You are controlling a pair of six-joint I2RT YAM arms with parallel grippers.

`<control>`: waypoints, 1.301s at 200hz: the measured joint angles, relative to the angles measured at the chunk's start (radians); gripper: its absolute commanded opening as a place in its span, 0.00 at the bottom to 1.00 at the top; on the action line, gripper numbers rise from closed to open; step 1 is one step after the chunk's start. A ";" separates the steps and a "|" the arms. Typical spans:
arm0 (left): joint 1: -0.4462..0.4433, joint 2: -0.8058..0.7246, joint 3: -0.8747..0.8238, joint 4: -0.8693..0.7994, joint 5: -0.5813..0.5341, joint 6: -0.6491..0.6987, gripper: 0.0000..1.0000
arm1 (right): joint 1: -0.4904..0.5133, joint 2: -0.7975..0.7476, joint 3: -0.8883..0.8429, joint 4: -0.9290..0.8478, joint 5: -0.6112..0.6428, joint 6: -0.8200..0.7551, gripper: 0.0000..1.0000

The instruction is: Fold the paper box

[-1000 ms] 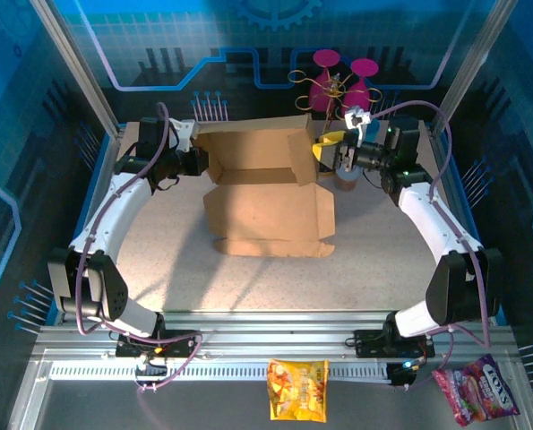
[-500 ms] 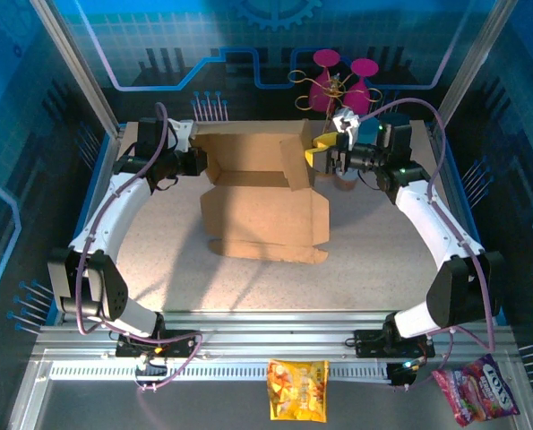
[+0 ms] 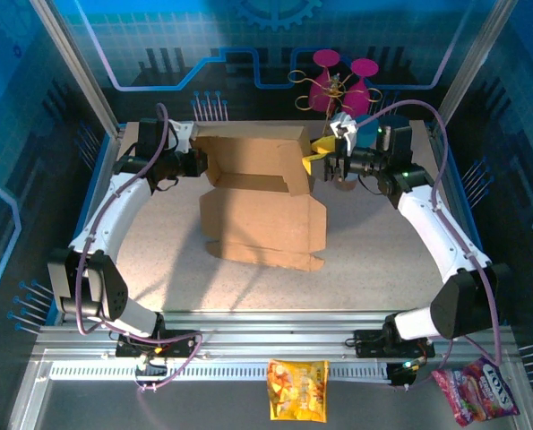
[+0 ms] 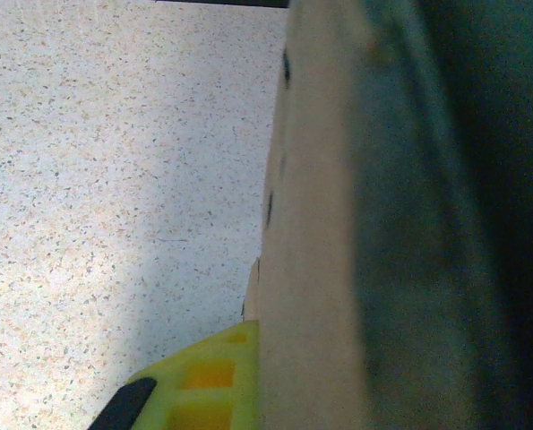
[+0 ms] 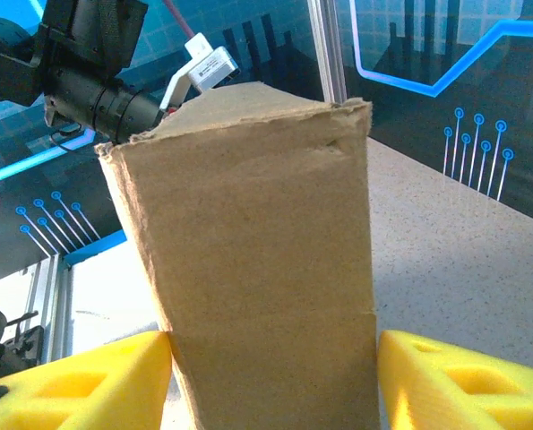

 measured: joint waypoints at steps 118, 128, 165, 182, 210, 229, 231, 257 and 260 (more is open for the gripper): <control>0.000 -0.002 0.000 -0.004 -0.014 -0.001 0.00 | 0.068 -0.021 -0.012 -0.046 0.201 -0.084 0.53; 0.000 -0.003 0.000 -0.004 -0.021 -0.001 0.00 | 0.089 -0.018 -0.006 -0.048 0.267 -0.097 0.53; 0.005 -0.013 0.000 -0.008 -0.048 -0.002 0.00 | 0.183 0.008 0.024 -0.036 0.543 -0.151 0.47; 0.007 -0.018 0.000 -0.010 -0.058 -0.002 0.00 | 0.219 0.024 0.027 -0.017 0.665 -0.167 0.40; 0.007 -0.022 0.000 -0.019 -0.072 -0.002 0.00 | 0.255 0.072 0.051 0.010 0.827 -0.170 0.28; 0.007 -0.027 0.000 -0.025 -0.077 -0.002 0.00 | 0.273 0.103 0.055 0.045 0.927 -0.155 0.20; 0.007 -0.027 0.000 -0.026 -0.077 -0.002 0.00 | 0.274 0.105 0.055 0.048 0.935 -0.154 0.19; 0.007 -0.032 -0.001 -0.029 -0.080 -0.010 0.00 | 0.293 0.146 0.066 0.085 1.049 -0.117 0.05; 0.007 -0.033 -0.001 -0.029 -0.081 -0.011 0.00 | 0.295 0.152 0.068 0.090 1.060 -0.117 0.04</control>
